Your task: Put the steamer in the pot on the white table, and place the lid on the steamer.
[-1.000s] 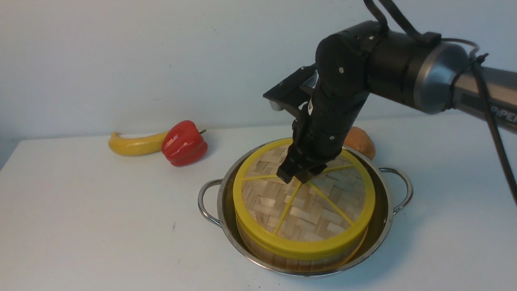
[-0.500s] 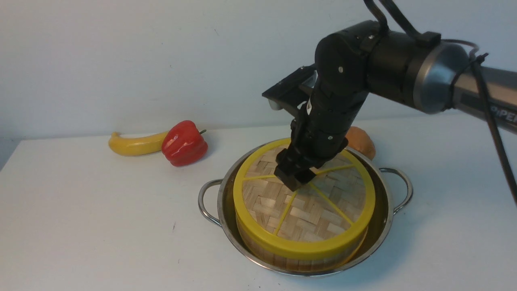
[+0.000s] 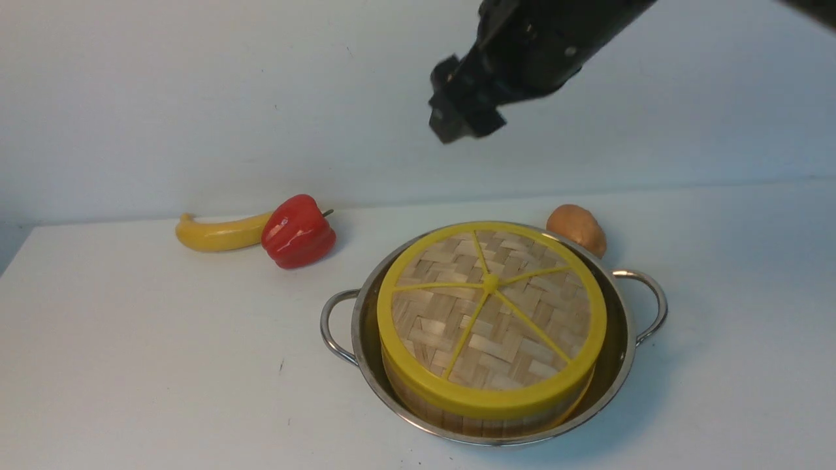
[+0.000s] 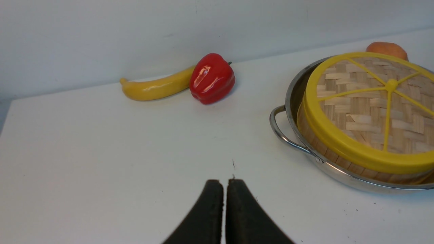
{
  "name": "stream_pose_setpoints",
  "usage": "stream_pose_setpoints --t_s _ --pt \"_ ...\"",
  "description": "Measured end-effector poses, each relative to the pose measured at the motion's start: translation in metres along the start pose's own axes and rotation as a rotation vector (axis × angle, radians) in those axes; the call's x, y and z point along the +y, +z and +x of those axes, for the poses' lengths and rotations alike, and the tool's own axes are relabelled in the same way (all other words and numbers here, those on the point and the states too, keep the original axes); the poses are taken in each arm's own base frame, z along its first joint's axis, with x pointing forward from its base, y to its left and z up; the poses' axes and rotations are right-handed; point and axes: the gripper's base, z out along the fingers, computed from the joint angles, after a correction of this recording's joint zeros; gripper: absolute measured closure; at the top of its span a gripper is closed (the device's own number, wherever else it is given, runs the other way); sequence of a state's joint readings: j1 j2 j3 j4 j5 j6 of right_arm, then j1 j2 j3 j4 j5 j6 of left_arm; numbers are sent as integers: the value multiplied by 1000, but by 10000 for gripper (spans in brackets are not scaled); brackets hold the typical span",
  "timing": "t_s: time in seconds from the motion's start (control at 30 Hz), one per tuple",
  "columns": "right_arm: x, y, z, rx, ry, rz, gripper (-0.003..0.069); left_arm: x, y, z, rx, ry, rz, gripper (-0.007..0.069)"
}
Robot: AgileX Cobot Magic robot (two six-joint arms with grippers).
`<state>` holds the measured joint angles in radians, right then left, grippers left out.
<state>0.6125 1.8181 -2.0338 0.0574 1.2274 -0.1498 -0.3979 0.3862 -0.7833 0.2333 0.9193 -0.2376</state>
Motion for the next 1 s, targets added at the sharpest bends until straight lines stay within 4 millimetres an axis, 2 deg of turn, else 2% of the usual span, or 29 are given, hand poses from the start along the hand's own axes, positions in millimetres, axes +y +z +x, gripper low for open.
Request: stream_pose_setpoints --t_s 0.1,0.2,0.23,0.3,0.33,0.4,0.53,0.7,0.8,0.9,1.0 --pt "1 -48 -3 -96 18 15 174 0 0 0 0 1 -2 615" --pt "3 -87 -2 -173 36 21 239 0 0 0 0 2 -2 615" --pt "3 -100 -1 -198 38 24 281 0 0 0 0 2 -2 615" --pt "4 -112 -1 -234 39 27 368 0 0 0 0 2 -2 615" --pt "4 -115 -1 -243 39 28 397 0 0 0 0 2 -2 615" --pt "4 -116 -1 -257 39 30 508 0 0 0 3 2 -3 615" --pt "4 -98 3 -235 40 28 649 1 0 3 28 2 -10 615" --pt "3 -75 9 -233 5 35 662 2 0 6 70 2 -20 615" --pt "4 -77 11 -282 -25 45 662 2 0 8 83 11 -23 615" --pt "5 -93 14 -344 -49 55 662 2 -1 8 80 41 -21 615" --pt "8 -129 31 -426 -69 79 662 3 -2 15 65 98 -17 615"
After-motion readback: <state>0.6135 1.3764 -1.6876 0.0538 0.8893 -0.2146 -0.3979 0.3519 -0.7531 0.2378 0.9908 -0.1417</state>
